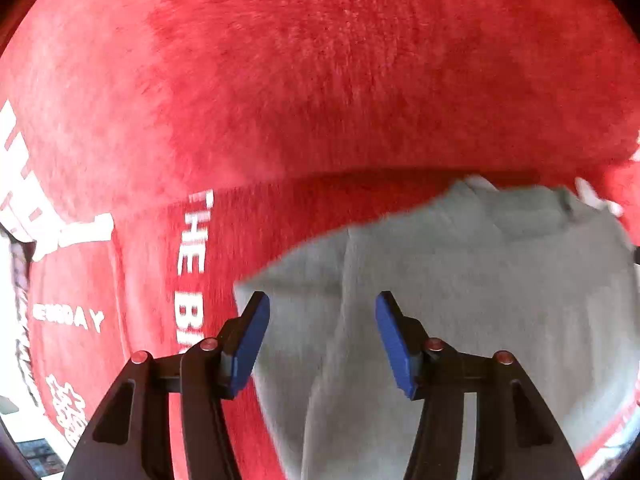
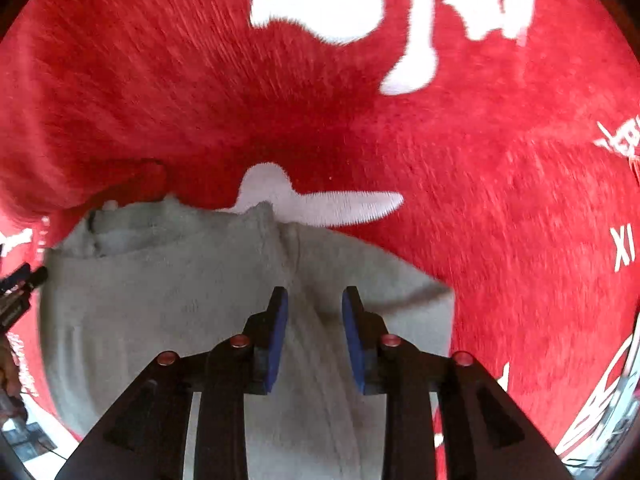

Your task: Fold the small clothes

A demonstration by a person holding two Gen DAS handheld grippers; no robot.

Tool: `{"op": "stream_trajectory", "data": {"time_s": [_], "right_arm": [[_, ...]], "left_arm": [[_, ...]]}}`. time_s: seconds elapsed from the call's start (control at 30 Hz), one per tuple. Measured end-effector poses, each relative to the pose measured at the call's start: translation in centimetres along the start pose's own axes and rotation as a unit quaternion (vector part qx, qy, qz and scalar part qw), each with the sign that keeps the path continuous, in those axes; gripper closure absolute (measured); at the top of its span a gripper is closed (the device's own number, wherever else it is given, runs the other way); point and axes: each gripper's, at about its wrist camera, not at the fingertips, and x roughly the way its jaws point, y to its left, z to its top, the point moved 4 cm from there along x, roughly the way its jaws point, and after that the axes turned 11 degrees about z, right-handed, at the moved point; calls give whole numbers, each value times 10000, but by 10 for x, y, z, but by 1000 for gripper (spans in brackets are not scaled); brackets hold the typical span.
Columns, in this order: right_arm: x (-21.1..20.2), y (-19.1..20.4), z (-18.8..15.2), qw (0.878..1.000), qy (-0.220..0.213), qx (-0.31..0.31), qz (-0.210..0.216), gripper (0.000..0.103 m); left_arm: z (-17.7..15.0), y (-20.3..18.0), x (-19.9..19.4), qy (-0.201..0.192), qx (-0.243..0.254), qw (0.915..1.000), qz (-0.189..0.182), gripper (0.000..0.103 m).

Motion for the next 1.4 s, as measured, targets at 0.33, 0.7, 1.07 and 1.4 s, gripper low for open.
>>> {"op": "stream_trajectory", "data": {"time_s": [0.33,0.7,1.07,1.4], "right_arm": [[5,18,-98,9989,314,-361,32,73],[-46,-44,-184,9813,208,1767,739,47],[-20,-68,-213,8938,-248,3956,2096,94],[-2,-66,-193,9293,270,3408,1395,85]], "left_arm": [[-96,-1,9,478,-42,9988,43,29],[-156,56,0,1489,-869,9815,-831,16],[-172,42,-1,1403,-1226,9812,-493,57],[-169,34,-22,1123,-856,9892,-388,63]]}}
